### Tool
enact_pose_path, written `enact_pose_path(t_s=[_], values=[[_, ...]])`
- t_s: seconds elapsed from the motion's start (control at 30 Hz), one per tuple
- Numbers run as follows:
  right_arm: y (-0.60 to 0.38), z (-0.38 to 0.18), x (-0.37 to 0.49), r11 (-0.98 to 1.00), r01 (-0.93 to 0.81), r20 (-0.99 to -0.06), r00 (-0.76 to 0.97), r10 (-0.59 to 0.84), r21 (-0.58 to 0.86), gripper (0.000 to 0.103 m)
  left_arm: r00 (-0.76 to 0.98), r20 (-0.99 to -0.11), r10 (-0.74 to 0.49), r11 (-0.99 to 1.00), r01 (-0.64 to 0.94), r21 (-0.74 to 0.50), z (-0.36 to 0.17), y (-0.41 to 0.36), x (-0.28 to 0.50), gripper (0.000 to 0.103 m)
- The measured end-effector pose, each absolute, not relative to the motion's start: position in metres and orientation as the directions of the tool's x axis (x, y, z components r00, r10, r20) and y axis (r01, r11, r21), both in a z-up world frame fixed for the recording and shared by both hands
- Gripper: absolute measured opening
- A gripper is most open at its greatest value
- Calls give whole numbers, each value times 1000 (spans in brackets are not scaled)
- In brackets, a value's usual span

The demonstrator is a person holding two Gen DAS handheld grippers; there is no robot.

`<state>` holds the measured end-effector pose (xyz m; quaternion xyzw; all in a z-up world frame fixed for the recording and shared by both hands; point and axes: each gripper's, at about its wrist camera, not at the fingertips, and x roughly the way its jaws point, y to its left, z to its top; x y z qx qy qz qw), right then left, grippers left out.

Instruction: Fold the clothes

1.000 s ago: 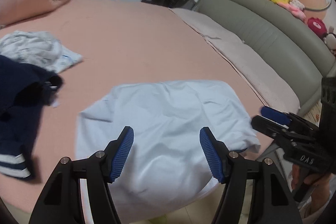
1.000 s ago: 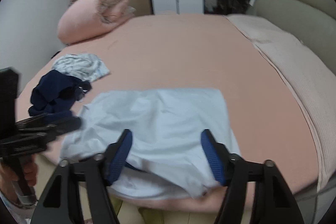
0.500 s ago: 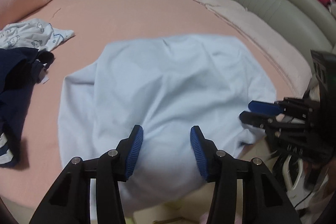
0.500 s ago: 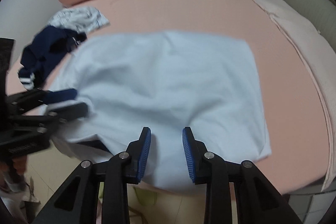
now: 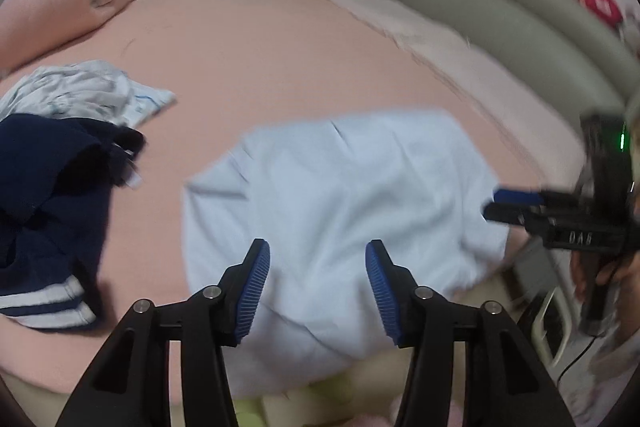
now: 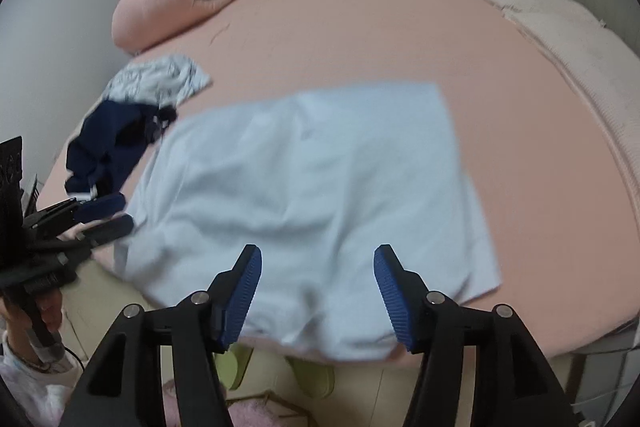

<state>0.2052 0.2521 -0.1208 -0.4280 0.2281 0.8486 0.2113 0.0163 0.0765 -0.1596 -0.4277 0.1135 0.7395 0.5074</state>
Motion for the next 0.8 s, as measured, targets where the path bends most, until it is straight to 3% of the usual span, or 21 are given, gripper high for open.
enact_pose_path(t_s=[0.07,0.1,0.13,0.53,0.73,0.8], values=[[266,-113,205,-804,-556,-817,-552,168,210,64,-122,-746,655,-481,-828,-287,-160,77,-4,70],[273,-111,204,-804,-556,-815,-554,170,211,72,-124,-747,653,-492,-820,-294,-161,77,-14,70],[281,-110,202,-804,-556,-814,-556,170,212,73,-119,-752,648,-504,-807,-308,-164,76,-22,70],[364,-152,223,-658,-604,-802,-597,-1,450,73,27,-787,617,-600,-631,-491,-222,63,-67,70],[391,-189,239,-525,-562,-705,-701,-109,639,79,93,-747,659,-562,-598,-571,-237,69,-64,71],[400,-205,242,-444,-536,-651,-743,-157,718,80,133,-704,698,-535,-557,-636,-240,69,-68,77]])
